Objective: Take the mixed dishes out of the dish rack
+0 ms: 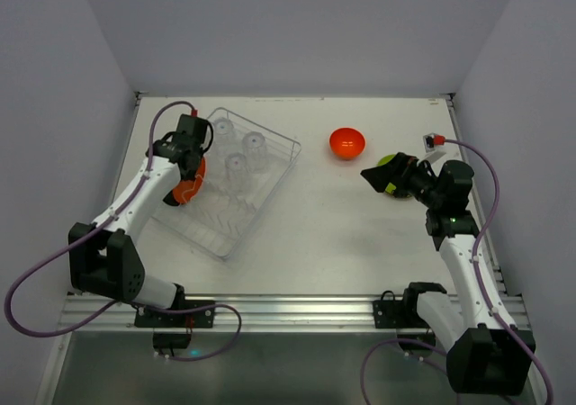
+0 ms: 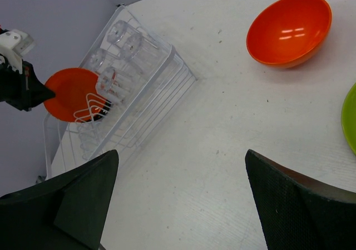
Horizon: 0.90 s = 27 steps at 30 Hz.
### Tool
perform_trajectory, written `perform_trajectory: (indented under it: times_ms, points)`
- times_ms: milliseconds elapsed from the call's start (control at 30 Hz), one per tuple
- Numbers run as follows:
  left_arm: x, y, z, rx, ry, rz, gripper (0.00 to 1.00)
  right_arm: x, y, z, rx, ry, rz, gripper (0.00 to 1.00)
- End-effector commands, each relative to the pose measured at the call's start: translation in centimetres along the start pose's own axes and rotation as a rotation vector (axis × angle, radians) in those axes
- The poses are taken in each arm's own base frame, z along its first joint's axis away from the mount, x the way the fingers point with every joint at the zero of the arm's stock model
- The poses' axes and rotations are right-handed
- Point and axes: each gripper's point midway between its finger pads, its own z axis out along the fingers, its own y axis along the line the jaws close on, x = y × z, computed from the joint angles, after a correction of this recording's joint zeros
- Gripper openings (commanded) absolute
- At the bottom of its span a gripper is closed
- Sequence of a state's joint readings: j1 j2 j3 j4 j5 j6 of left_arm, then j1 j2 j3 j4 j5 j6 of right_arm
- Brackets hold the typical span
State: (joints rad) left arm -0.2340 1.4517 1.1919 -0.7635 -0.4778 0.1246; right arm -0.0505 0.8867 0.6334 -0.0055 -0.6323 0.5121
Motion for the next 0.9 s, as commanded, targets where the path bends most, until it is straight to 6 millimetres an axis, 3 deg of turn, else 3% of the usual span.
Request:
perform_trajectory:
  times_ms: [0, 267, 433, 500, 533, 667, 700, 733, 767, 800, 867]
  points:
    - [-4.2, 2.2, -5.0, -0.032, -0.160, -0.067, 0.00, -0.6, 1.2, -0.1, -0.049, -0.017, -0.034, 0.97]
    - [-5.3, 2.9, -12.4, -0.035, -0.238, -0.098, 0.00, -0.3, 1.7, 0.1, -0.092, -0.002, -0.012, 0.98]
    - [-5.9, 1.1, -15.9, 0.147, -0.376, -0.232, 0.00, 0.1, 3.9, 0.3, -0.237, 0.023, 0.034, 0.99]
    - [-6.9, -2.4, -17.9, 0.385, -0.487, -0.340, 0.00, 1.4, 5.9, -0.3, -0.371, 0.073, 0.059, 0.99]
    - [-7.1, -5.5, -19.3, 0.583, -0.547, -0.389, 0.00, 1.4, 7.7, -0.7, -0.458, 0.082, 0.066, 0.99]
    - [-6.6, -11.6, -21.5, 0.993, -0.638, -0.558, 0.00, 3.6, 12.4, -0.8, -0.587, 0.152, -0.004, 0.99]
    - [-6.4, -12.4, -21.7, 1.054, -0.644, -0.604, 0.00, 4.6, 12.9, -0.2, -0.564, 0.162, -0.032, 0.99]
    - [-7.3, -12.6, -23.9, 1.180, -0.705, -0.682, 0.00, 4.6, 13.5, -0.3, -0.562, 0.147, -0.061, 0.99]
    - [-6.9, -13.4, -23.8, 1.231, -0.695, -0.709, 0.00, 4.8, 13.8, -0.2, -0.554, 0.138, -0.082, 0.99]
    - [-5.8, -14.9, -22.2, 1.266, -0.647, -0.743, 0.00, 5.1, 13.7, 0.0, -0.540, 0.137, -0.110, 0.98]
    - [-5.8, -15.9, -23.2, 1.382, -0.634, -0.807, 0.00, 5.1, 14.1, 0.7, -0.509, 0.117, -0.137, 0.97]
